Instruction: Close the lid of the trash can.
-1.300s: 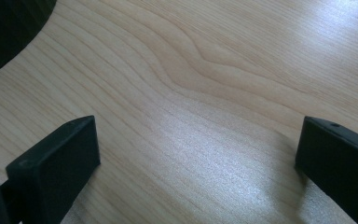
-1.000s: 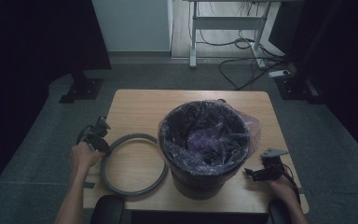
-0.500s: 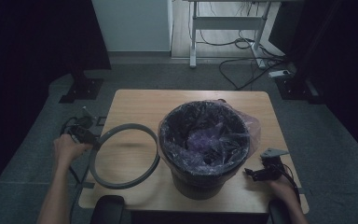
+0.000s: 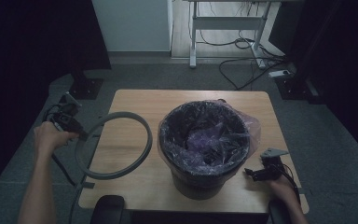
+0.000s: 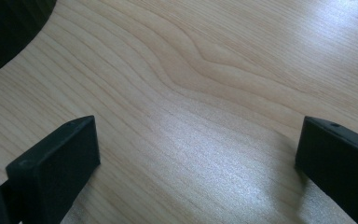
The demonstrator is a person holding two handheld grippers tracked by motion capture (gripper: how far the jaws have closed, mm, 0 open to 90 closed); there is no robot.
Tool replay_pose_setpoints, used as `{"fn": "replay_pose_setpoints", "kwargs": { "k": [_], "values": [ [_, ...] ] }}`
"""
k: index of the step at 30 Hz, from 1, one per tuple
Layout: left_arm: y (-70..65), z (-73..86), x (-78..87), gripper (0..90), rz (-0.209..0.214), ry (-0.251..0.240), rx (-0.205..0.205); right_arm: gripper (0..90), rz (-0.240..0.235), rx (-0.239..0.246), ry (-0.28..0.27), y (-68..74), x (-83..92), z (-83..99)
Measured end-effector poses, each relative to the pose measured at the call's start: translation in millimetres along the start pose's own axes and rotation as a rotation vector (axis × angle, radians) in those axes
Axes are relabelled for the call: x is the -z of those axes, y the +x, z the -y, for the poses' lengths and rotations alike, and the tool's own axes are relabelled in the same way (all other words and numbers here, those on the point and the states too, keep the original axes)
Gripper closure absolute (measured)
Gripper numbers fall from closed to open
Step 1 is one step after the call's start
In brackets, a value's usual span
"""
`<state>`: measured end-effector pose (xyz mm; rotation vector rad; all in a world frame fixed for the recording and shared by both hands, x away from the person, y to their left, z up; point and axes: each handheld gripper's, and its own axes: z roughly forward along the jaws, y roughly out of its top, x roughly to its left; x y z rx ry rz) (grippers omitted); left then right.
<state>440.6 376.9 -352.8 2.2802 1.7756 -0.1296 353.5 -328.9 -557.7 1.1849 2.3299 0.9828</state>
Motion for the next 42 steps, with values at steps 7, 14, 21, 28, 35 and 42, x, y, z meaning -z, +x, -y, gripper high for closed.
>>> {"fn": "replay_pose_setpoints", "kwargs": {
  "k": [7, 14, 21, 28, 35, 42],
  "values": [
    [-8.4, -4.4, 36.7, 80.1, 0.014, -0.016, 0.012, 0.0, 0.000, 0.000, 0.000, 0.0, 0.0, 0.0],
    [-24.8, -9.7, 72.9, 80.1, 0.010, -0.056, 0.018, 0.0, 0.000, 0.000, 0.000, 0.0, 0.0, 0.0],
    [-58.3, -22.5, 96.6, 80.1, 0.026, -0.064, -0.027, 0.0, 0.000, 0.000, 0.000, 0.0, 0.0, 0.0],
    [-99.8, -41.0, 101.6, 80.0, 0.048, -0.056, -0.108, 0.0, 0.000, 0.000, 0.000, 0.0, 0.0, 0.0],
    [-144.9, -59.0, 93.1, 80.0, 0.058, -0.033, -0.200, 0.0, 0.000, 0.000, 0.000, 0.0, 0.0, 0.0],
    [-183.5, -70.6, 87.4, 80.0, 0.069, -0.037, -0.274, 0.0, 0.000, 0.000, 0.000, 0.0, 0.0, 0.0]
  ]
}}
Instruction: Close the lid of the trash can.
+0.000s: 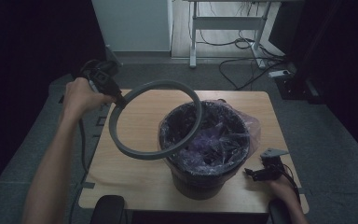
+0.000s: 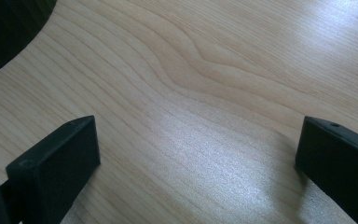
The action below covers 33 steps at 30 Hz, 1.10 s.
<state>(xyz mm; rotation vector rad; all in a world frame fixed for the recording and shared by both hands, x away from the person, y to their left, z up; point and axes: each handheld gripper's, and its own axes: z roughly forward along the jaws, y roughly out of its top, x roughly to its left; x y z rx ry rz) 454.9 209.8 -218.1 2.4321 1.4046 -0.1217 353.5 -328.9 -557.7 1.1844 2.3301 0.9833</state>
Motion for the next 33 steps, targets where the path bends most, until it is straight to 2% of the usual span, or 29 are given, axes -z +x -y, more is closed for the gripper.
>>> {"fn": "replay_pose_setpoints", "kwargs": {
  "k": [2, 3, 9, 10, 11, 28, 33],
  "values": [
    [-4.6, -2.3, -1.3, 80.0, -0.002, -0.001, -0.011, 0.0, 0.000, 0.000, 0.000, 0.0, 0.0, 0.0],
    [-14.6, -7.0, -4.8, 80.0, -0.005, 0.009, -0.031, 0.0, 0.000, 0.000, 0.000, 0.0, 0.0, 0.0],
    [-37.5, -18.5, -12.5, 79.9, -0.011, 0.030, -0.077, 0.0, 0.000, 0.000, 0.000, 0.0, 0.0, 0.0],
    [-37.5, -18.5, -12.5, 79.9, -0.011, 0.030, -0.077, 0.0, 0.000, 0.000, 0.000, 0.0, 0.0, 0.0],
    [-44.1, -22.5, -14.9, 80.0, -0.007, 0.033, -0.090, 0.0, 0.000, 0.000, 0.000, 0.0, 0.0, 0.0],
    [-99.5, -55.7, -45.7, 79.9, 0.026, 0.085, -0.190, 0.0, 0.000, 0.000, 0.000, 0.0, 0.0, 0.0],
    [-109.4, -62.7, -55.9, 79.9, -0.006, 0.104, -0.201, 0.0, 0.000, 0.000, 0.000, 0.0, 0.0, 0.0]
  ]
}}
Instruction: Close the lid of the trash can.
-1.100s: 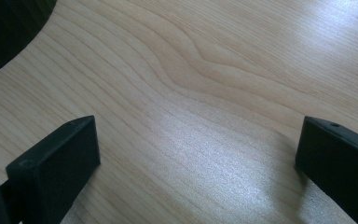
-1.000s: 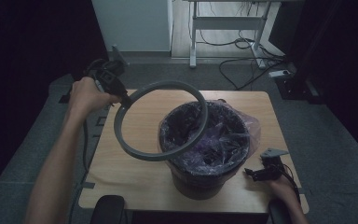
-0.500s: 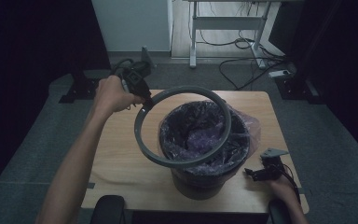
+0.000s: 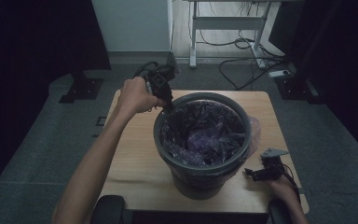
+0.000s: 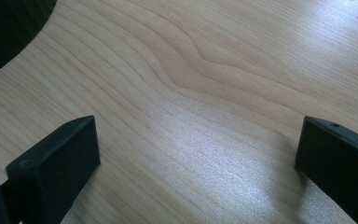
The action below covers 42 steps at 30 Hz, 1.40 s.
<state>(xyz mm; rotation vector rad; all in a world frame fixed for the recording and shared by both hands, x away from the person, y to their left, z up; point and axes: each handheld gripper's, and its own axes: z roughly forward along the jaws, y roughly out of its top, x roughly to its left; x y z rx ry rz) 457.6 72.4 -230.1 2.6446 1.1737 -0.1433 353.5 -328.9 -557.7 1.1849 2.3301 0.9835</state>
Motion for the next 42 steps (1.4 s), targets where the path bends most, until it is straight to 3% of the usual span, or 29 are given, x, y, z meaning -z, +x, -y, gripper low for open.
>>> {"fn": "replay_pose_setpoints", "kwargs": {
  "k": [8, 15, 18, 22, 25, 29, 36, 42],
  "values": [
    [-9.5, -9.1, -8.6, 79.5, -0.047, 0.026, -0.017, 0.0, 0.000, 0.000, 0.000, 0.0, 0.0, 0.0],
    [-8.5, -7.8, -9.0, 74.8, -0.075, 0.008, -0.040, 0.0, 0.000, 0.000, 0.000, 0.0, 0.0, 0.0],
    [-7.1, -8.3, -8.4, 63.2, -0.066, 0.006, -0.048, 0.0, 0.000, 0.000, 0.000, 0.0, 0.0, 0.0],
    [-3.9, -6.3, -3.3, 56.9, -0.055, -0.024, -0.047, 0.0, 0.000, 0.000, 0.000, 0.0, 0.0, 0.0],
    [-2.2, -3.4, -1.1, 60.3, -0.074, -0.047, -0.056, 0.0, 0.000, 0.000, 0.000, 0.0, 0.0, 0.0],
    [-6.0, -2.9, -3.0, 76.6, -0.067, -0.055, -0.085, 0.0, 0.000, 0.000, 0.000, 0.0, 0.0, 0.0],
    [-11.2, -5.4, -12.0, 77.9, -0.092, -0.018, -0.088, 0.0, 0.000, 0.000, 0.000, 0.0, 0.0, 0.0],
    [-11.6, -4.8, -12.3, 78.0, -0.095, -0.020, -0.089, 0.0, 0.000, 0.000, 0.000, 0.0, 0.0, 0.0]
  ]
}}
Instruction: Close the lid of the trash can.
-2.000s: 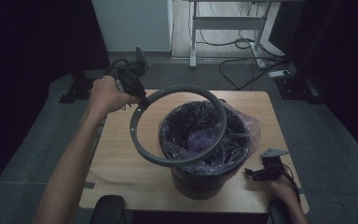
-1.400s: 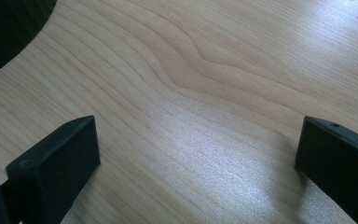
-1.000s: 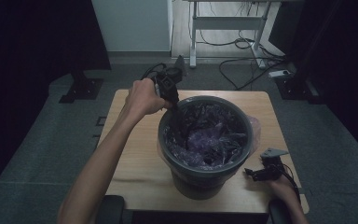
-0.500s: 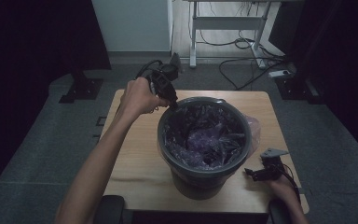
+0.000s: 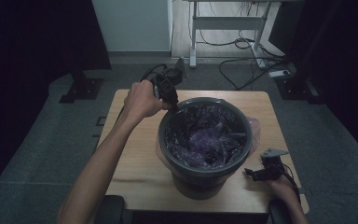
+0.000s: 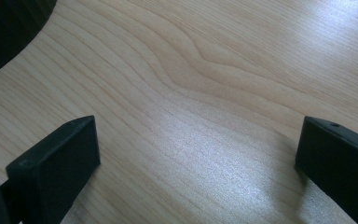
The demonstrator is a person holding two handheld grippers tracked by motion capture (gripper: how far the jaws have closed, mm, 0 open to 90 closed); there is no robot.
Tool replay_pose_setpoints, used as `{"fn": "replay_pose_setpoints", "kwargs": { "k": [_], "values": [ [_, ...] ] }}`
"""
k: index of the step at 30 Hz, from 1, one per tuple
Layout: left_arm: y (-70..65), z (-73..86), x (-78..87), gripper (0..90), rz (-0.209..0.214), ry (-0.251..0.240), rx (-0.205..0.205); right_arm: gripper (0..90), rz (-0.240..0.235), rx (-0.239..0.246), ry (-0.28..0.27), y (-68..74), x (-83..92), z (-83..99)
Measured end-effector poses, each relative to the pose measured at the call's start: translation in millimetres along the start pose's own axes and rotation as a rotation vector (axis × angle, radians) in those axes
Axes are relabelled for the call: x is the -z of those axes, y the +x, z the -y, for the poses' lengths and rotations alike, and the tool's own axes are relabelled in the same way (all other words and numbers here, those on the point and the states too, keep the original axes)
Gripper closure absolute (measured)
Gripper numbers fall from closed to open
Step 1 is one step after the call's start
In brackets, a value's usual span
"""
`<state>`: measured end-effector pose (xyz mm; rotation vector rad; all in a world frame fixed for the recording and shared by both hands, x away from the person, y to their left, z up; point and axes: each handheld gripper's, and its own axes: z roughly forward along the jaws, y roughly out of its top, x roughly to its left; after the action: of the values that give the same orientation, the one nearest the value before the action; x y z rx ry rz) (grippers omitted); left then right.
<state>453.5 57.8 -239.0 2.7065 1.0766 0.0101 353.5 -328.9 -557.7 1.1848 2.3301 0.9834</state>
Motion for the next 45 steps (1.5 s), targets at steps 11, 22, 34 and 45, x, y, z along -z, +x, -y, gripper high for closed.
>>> {"fn": "replay_pose_setpoints", "kwargs": {
  "k": [11, 22, 34, 45],
  "values": [
    [9.5, 2.0, 4.8, 40.1, 0.032, -0.075, 0.033, 0.0, 0.000, 0.000, 0.000, 0.0, 0.0, 0.0],
    [21.2, 18.7, 9.0, 18.9, 0.029, -0.132, 0.004, 0.0, 0.000, 0.000, 0.000, 0.0, 0.0, -0.2],
    [45.4, 58.8, 20.1, 14.2, 0.009, -0.264, 0.000, 0.0, 0.001, -0.001, 0.000, 0.0, 0.0, -0.4],
    [73.9, 95.7, 10.6, 13.3, -0.022, -0.341, 0.015, 0.0, 0.002, -0.004, 0.000, 0.2, 0.2, -0.4]
  ]
}}
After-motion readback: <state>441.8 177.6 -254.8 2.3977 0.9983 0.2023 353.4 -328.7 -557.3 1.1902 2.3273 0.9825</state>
